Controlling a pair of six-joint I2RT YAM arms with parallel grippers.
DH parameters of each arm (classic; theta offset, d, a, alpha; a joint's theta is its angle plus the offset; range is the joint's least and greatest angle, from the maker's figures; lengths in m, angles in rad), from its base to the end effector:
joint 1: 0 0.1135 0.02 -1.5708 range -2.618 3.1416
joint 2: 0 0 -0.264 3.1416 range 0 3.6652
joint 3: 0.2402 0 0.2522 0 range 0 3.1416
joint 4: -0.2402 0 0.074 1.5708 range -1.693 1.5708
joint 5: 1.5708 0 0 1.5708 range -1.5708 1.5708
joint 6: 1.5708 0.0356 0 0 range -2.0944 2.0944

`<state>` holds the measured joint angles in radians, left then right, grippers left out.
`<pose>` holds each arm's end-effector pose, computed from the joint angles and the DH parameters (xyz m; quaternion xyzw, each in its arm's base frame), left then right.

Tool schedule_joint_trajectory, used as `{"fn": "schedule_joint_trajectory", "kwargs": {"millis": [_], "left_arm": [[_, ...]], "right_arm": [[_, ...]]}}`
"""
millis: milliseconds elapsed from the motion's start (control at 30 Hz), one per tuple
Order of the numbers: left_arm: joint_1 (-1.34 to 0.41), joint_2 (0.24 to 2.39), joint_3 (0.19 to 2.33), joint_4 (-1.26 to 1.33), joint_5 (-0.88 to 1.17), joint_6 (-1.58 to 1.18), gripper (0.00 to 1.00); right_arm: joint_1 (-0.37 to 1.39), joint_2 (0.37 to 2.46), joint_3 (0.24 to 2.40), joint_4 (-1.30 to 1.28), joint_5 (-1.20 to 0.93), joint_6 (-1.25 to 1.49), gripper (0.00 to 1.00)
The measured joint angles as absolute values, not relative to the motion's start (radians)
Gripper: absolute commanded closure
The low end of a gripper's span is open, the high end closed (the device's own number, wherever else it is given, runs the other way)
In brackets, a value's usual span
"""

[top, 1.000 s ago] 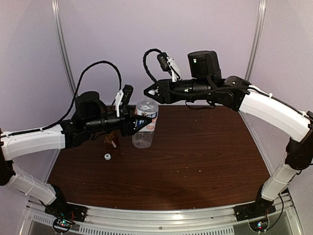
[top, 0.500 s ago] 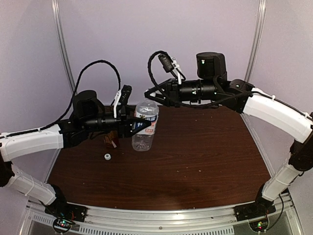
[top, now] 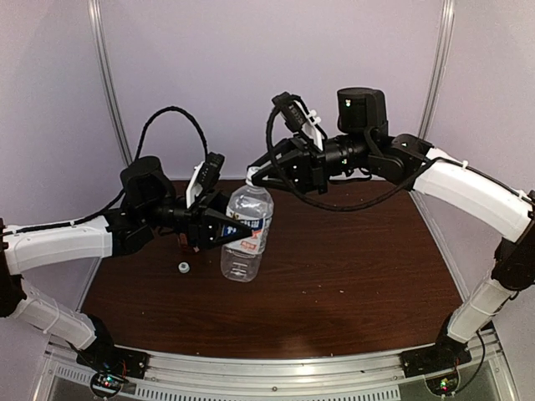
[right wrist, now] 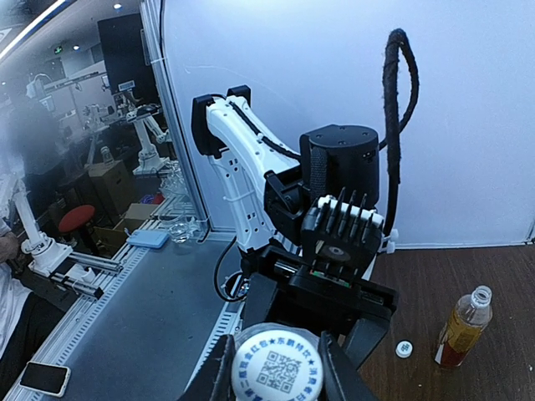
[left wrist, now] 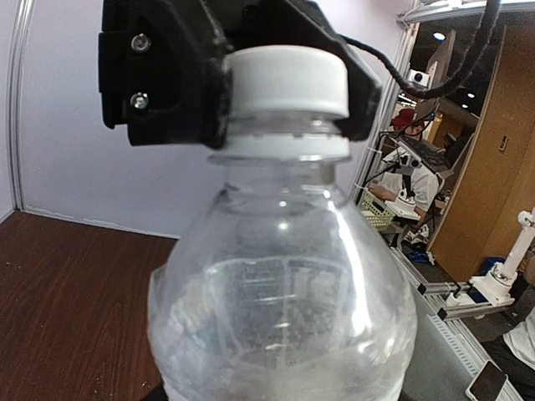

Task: Unscrew the bottle caps

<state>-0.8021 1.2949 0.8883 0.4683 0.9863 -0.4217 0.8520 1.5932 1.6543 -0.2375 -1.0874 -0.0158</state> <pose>0.1804 -0.2293 0.3315 0.4528 0.5273 -0.6341 0.3391 0.2106 0.2886 0.4364 -0.5772 0.4557 0.5855 0.3411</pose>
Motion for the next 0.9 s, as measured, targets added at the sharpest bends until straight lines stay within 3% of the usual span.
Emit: {"fn": "schedule_joint_trajectory", "kwargs": {"millis": [400, 733, 900], "left_arm": [[-0.802, 1.300, 0.888, 0.490, 0.973, -0.422, 0.66], [-0.802, 1.300, 0.900, 0.471, 0.838, -0.364, 0.66], [-0.804, 1.299, 0.912, 0.410, 0.724, -0.320, 0.67]], "right_arm": [[0.846, 1.583, 1.647, -0.239, -1.023, 0.039, 0.40], [0.845, 1.524, 1.616, -0.260, -0.901, 0.074, 0.24], [0.854, 1.509, 1.634, -0.284, -0.746, 0.133, 0.23]]}}
